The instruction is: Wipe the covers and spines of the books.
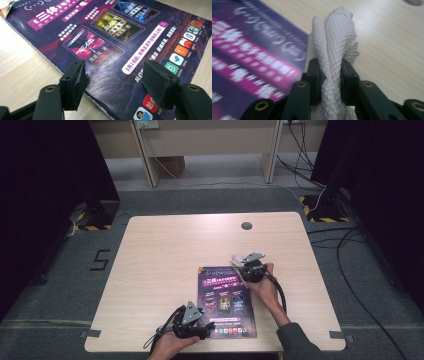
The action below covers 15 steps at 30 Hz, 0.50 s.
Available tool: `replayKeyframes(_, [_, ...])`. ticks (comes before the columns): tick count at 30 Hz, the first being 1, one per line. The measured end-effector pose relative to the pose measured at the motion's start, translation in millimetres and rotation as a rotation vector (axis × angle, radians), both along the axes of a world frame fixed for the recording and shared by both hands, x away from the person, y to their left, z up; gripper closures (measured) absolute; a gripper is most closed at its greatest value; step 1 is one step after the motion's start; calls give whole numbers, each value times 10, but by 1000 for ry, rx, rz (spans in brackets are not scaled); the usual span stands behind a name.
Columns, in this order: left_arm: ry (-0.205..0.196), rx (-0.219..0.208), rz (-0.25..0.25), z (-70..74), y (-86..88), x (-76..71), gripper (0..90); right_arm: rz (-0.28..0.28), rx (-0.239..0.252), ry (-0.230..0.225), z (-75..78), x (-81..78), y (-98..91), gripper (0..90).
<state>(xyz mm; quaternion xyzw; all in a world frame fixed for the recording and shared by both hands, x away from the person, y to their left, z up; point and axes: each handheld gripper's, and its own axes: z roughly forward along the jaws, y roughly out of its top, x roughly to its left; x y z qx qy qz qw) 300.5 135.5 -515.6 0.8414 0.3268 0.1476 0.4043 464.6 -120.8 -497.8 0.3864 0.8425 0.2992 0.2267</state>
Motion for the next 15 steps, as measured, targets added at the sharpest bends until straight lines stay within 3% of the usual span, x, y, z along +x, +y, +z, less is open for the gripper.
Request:
replayKeyframes(2, [-2,1,0,-1,1,-1,352,-66,9,-31,-27,62,-46,734])
replayKeyframes(4, [-1,2,0,1,-1,0,352,-81,31,-25,-34,80,-56,735])
replayKeyframes(7, [0,3,-1,2,-1,1,352,-62,4,-28,-27,54,-26,754])
replayKeyframes(10, [1,4,-2,3,-2,2,352,-15,18,43,15,-7,-15,755])
replayKeyframes(15, [16,18,-16,22,30,-16,352,40,32,94,40,-175,-23,755])
